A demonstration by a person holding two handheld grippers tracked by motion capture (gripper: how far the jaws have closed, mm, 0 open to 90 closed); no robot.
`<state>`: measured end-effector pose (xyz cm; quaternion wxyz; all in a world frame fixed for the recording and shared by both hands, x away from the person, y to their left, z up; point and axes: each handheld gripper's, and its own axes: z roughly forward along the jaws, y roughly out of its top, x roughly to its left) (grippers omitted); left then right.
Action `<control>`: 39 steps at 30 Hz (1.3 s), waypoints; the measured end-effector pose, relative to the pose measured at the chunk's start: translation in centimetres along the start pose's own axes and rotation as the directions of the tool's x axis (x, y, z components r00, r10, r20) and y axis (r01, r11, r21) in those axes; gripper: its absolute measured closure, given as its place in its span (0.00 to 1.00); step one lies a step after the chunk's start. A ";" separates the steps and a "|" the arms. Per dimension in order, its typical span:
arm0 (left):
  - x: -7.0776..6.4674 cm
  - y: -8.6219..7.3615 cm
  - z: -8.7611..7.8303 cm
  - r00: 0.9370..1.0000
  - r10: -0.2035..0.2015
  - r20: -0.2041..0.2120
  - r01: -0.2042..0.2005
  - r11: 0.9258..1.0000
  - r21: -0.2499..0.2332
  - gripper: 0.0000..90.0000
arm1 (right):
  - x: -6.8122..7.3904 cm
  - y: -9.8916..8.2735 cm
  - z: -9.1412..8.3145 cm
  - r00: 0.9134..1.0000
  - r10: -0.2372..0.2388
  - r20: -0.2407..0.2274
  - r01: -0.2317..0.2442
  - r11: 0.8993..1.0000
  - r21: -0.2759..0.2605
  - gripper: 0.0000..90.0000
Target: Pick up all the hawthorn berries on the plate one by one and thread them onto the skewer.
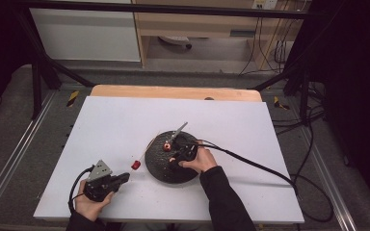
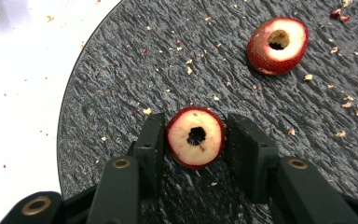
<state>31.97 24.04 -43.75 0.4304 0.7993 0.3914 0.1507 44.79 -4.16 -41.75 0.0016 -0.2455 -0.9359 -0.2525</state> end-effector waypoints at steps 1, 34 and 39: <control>0.0 0.0 0.0 1.000 -0.001 -0.001 0.001 1.000 -0.001 0.98 | 0.0 0.0 0.0 1.000 0.000 0.000 0.000 1.000 0.000 0.67; -0.3 0.0 -0.1 1.000 0.003 -0.002 -0.003 1.000 -0.015 0.98 | 0.0 -0.6 -3.8 0.975 0.222 -0.019 -0.220 0.944 -0.245 0.68; -0.4 0.0 -0.1 1.000 0.006 0.000 -0.006 1.000 -0.015 0.98 | -0.4 -1.7 -4.3 0.963 0.268 -0.041 -0.267 0.912 -0.312 0.68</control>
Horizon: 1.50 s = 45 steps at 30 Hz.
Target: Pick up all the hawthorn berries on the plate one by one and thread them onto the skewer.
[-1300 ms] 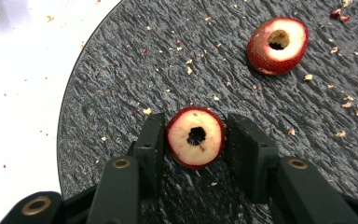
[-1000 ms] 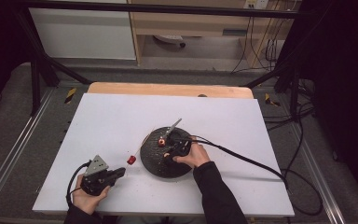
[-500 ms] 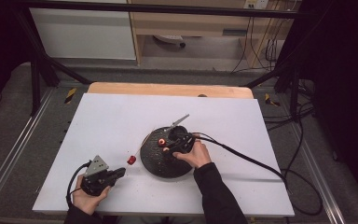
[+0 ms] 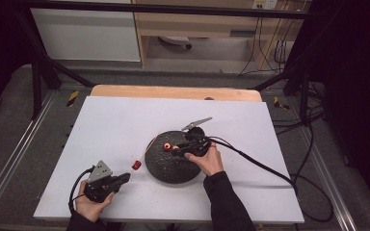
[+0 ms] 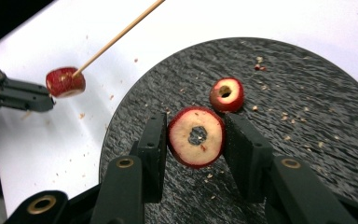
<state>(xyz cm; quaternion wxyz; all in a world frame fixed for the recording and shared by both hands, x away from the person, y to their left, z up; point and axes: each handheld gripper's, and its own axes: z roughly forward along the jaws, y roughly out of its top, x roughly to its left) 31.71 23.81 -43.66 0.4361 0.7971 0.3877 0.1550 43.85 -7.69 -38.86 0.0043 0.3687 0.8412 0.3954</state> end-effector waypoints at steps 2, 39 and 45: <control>0.0 0.0 0.0 1.000 0.000 0.000 0.000 1.000 -0.001 0.98 | -0.2 -0.3 -0.3 1.000 0.022 -0.004 -0.022 0.999 -0.032 0.68; -0.9 0.0 0.3 1.000 0.005 0.009 -0.005 1.000 -0.014 0.98 | -0.6 -5.8 -0.6 0.939 0.306 -0.155 -0.342 0.796 -0.500 0.68; -1.2 0.1 0.5 1.000 -0.003 0.017 0.003 1.000 -0.020 0.98 | -0.6 -5.9 -0.7 0.933 0.316 -0.174 -0.357 0.746 -0.562 0.68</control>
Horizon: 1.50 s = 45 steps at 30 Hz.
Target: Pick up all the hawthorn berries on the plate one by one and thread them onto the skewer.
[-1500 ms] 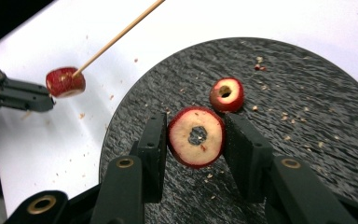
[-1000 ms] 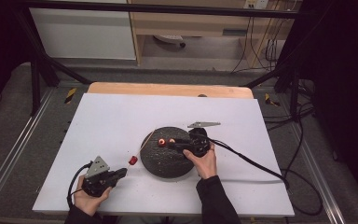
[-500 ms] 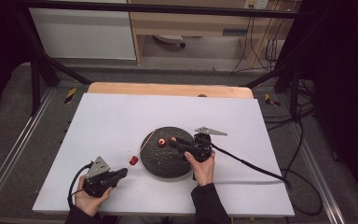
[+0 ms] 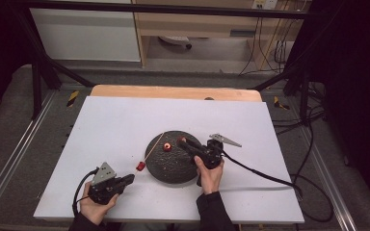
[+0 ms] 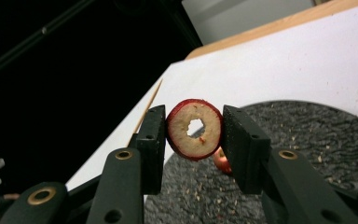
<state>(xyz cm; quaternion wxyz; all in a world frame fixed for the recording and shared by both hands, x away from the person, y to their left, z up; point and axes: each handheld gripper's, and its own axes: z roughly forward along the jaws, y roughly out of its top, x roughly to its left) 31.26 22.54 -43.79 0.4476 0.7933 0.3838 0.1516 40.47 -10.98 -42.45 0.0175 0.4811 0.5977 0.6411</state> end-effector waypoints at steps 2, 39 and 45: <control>-0.1 0.0 0.1 1.000 0.002 0.001 -0.002 1.000 0.000 0.98 | 0.0 0.1 0.0 1.000 0.008 -0.005 -0.008 1.000 -0.023 0.68; -3.7 1.8 1.3 0.999 0.025 0.028 -0.022 0.996 -0.092 0.98 | 0.0 2.7 -0.1 0.986 0.137 -0.093 -0.158 0.944 -0.291 0.68; -4.2 2.3 1.6 0.999 0.028 0.032 -0.025 0.995 -0.101 0.98 | 0.0 2.9 -0.1 0.983 0.147 -0.106 -0.174 0.932 -0.319 0.68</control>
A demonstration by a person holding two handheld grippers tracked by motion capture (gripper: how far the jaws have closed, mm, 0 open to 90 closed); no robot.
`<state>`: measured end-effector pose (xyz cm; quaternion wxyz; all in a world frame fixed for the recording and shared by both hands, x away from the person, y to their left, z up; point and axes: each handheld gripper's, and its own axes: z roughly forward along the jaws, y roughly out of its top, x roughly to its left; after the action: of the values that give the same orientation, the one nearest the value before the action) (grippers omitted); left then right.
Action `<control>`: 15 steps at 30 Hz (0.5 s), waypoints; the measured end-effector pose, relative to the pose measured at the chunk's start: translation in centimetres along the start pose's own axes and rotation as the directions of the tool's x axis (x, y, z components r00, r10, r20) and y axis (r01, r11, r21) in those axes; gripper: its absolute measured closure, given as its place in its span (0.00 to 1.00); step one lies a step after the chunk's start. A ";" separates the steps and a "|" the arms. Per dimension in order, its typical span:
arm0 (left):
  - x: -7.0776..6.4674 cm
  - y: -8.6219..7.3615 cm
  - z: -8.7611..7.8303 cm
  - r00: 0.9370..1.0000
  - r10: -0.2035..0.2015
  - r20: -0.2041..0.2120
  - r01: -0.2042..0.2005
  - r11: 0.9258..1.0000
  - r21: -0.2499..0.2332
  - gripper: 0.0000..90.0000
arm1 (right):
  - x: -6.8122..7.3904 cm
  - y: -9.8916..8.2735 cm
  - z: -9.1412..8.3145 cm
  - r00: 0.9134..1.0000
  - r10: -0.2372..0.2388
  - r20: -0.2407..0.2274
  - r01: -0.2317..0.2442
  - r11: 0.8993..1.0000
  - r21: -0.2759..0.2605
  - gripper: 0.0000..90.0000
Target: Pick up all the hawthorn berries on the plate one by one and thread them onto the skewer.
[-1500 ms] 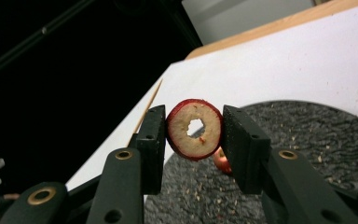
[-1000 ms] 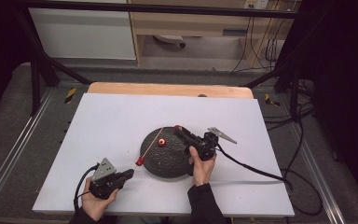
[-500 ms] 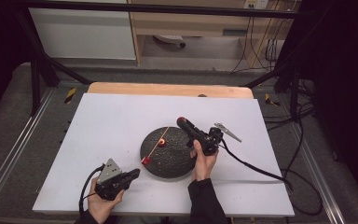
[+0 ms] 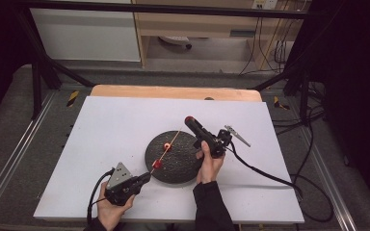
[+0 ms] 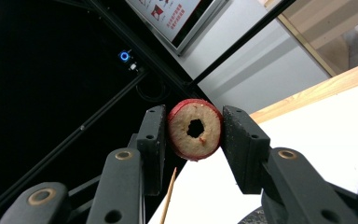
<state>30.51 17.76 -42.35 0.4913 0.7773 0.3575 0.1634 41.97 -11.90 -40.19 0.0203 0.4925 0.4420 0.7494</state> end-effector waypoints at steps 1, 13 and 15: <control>0.0 0.1 0.1 1.000 0.001 0.000 -0.001 1.000 0.000 0.98 | 0.0 0.0 0.0 1.000 0.007 -0.002 -0.007 1.000 -0.006 0.68; -0.7 0.7 0.7 1.000 0.003 0.013 -0.003 1.000 -0.012 0.98 | 0.2 0.2 -0.1 1.000 0.016 -0.019 -0.017 0.999 -0.042 0.68; -0.8 0.8 0.8 1.000 0.002 0.017 -0.002 1.000 -0.014 0.98 | 0.2 0.1 -0.1 1.000 0.017 -0.021 -0.017 0.999 -0.046 0.68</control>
<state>30.71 16.47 -41.96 0.4996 0.7755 0.3514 0.1601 41.85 -11.97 -39.99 0.0206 0.4879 0.4207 0.7646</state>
